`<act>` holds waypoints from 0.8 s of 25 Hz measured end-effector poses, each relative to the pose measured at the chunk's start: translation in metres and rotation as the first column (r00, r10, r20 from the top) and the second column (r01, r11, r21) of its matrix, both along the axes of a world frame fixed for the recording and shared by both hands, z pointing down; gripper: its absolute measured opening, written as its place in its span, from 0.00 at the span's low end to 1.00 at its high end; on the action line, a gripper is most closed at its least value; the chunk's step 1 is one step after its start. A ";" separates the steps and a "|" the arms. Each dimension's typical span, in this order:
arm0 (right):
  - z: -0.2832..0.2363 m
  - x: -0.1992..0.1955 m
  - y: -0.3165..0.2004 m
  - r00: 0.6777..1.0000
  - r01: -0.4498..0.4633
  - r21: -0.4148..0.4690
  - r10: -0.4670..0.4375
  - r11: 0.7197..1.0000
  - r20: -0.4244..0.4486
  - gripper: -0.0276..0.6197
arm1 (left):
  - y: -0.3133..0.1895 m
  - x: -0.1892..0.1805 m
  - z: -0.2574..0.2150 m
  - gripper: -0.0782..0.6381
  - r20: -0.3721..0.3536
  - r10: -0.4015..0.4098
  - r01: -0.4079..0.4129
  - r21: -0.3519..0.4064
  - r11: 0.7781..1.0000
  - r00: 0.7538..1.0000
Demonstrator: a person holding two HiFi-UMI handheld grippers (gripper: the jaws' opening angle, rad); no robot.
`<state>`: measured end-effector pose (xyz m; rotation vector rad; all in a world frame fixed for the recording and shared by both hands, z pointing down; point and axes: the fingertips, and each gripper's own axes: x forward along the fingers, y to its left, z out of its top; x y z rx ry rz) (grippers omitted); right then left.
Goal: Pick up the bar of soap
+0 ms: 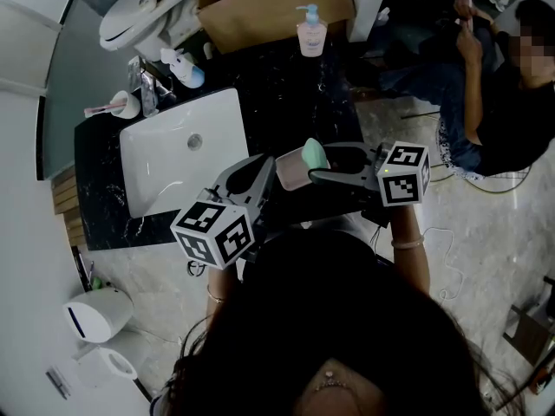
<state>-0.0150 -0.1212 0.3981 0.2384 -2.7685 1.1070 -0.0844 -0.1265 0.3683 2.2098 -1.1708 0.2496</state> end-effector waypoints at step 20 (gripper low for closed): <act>-0.028 0.005 0.006 0.977 0.046 -0.015 -0.041 0.999 0.208 0.42 | 0.002 0.004 0.000 0.12 0.000 0.026 -0.026 -0.011 1.000 1.000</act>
